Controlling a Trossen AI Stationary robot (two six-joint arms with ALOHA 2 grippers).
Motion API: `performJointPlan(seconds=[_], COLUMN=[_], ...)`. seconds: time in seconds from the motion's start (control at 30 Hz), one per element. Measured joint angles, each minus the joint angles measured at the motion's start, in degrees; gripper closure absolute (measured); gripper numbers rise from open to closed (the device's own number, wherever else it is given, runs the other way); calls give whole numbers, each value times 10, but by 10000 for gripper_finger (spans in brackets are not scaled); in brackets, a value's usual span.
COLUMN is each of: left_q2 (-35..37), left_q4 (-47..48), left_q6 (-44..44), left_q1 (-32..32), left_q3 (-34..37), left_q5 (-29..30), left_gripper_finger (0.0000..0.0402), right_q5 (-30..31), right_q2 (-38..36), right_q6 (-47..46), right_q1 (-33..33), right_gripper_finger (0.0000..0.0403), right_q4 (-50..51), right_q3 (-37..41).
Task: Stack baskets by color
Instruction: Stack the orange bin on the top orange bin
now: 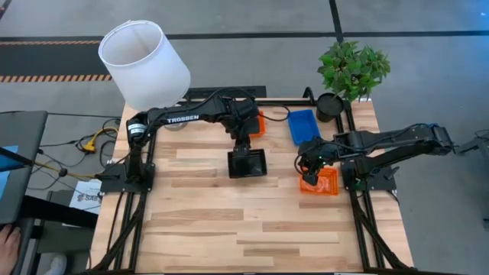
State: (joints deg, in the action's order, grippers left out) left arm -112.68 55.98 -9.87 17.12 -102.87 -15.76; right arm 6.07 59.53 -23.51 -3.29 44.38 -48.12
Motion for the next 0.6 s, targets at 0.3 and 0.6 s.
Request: performJointPlan(seconds=[0.3,0.6], left_q2=[0,38], left_q4=[22,139], left_q6=[5,33], left_q1=[0,-28], left_q3=[-15,-64], left_q5=[-6,92], left_gripper_finger=[256,281], right_q5=[0,-1], right_q2=[0,0], right_q6=[15,15], right_q1=[0,0], right_gripper_finger=[383,378], right_q4=[4,19], right_q3=[0,0])
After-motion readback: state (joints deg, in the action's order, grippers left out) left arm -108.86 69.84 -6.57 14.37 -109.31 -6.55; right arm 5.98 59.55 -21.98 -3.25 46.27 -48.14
